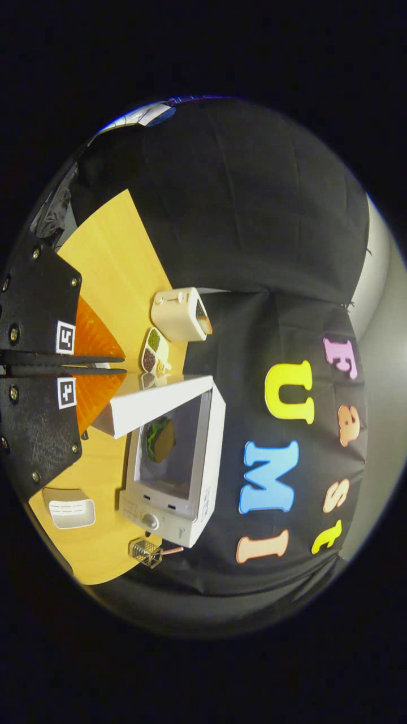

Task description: Open the microwave, put the food inside, and close the microwave door.

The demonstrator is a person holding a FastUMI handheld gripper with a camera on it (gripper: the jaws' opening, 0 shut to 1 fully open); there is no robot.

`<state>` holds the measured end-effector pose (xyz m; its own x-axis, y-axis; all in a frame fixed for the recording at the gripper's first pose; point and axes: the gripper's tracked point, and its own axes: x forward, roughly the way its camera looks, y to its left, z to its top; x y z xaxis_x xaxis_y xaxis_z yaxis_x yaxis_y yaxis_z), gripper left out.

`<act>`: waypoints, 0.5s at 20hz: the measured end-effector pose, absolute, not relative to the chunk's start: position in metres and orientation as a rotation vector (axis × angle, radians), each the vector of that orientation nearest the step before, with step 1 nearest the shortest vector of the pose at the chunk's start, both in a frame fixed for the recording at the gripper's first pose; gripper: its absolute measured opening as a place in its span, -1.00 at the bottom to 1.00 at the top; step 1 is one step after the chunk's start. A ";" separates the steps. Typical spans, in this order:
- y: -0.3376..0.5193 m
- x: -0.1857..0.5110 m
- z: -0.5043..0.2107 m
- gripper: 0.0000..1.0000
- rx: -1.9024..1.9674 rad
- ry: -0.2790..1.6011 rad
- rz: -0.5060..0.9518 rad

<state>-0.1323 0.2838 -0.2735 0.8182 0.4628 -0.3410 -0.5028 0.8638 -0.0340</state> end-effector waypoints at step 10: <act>0.200 -0.062 -0.269 -0.98 -0.089 0.339 0.307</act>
